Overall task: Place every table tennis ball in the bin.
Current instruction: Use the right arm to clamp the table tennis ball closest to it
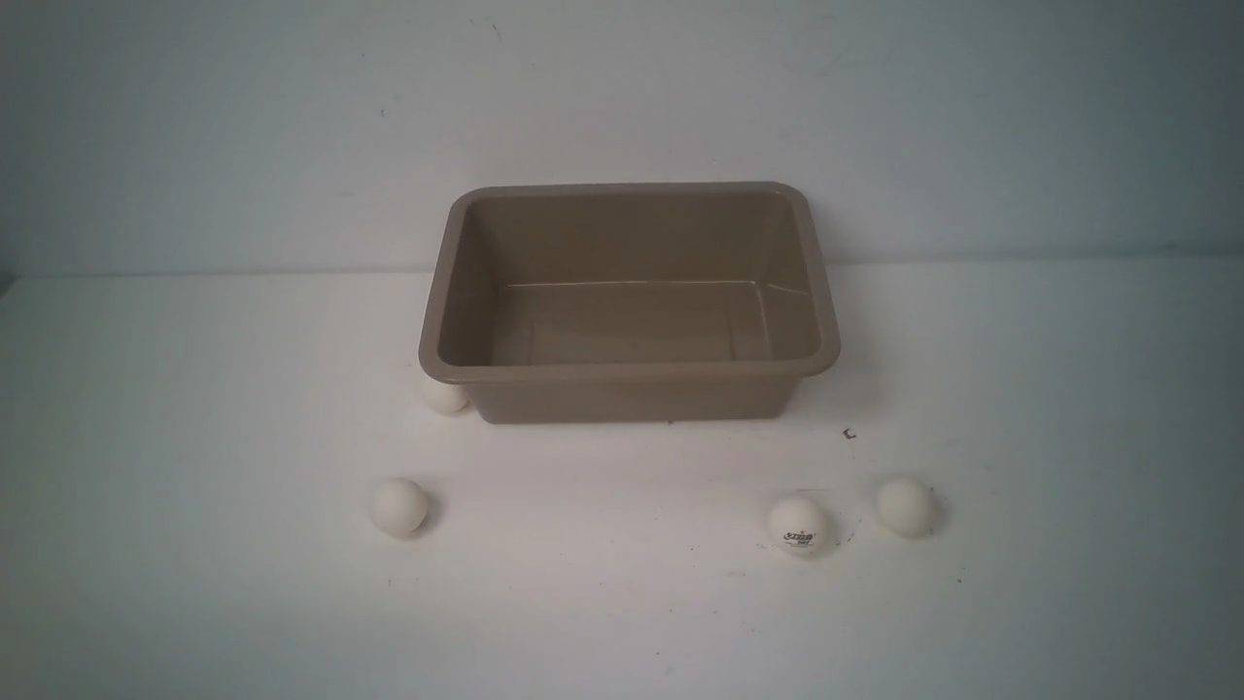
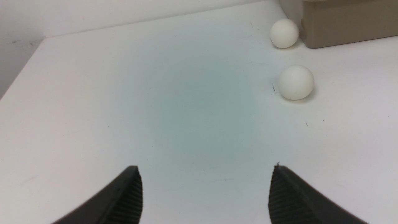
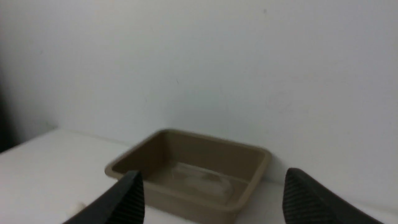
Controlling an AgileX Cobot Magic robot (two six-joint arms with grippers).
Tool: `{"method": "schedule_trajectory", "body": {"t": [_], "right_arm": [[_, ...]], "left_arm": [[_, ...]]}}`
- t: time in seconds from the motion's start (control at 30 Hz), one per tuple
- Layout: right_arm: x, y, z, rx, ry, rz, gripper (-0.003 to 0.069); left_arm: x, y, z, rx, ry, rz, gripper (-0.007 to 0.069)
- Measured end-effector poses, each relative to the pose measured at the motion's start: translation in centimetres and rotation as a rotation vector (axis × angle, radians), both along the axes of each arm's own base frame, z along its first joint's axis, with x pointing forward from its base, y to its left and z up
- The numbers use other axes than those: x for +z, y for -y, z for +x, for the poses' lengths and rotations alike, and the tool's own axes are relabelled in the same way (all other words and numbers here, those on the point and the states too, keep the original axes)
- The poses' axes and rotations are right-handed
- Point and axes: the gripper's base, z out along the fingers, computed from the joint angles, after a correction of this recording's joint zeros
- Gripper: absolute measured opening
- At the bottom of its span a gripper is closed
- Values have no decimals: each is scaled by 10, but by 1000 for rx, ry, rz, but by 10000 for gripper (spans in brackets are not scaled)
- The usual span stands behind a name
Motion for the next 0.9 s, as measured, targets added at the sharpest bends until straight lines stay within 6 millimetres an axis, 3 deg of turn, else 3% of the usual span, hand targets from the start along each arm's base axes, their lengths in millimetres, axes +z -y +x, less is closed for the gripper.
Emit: {"method": "schedule_trajectory", "body": {"t": [0.1,0.3,0.63,0.77,0.9], "right_arm": [[-19,1,25,-14,-208,-45,476],[-46,2,66,-40,-445,-84,367],[-77,5,114,-67,-546,-154,150],[-90,3,130,-37,-592,-187,141],[-94,0,151,-19,-629,-166,177]], "left_arm": [[0,0,0,0,0,0,492],[0,0,0,0,0,0,492],[0,0,0,0,0,0,492],[0,0,0,0,0,0,492],[0,0,0,0,0,0,492]]}}
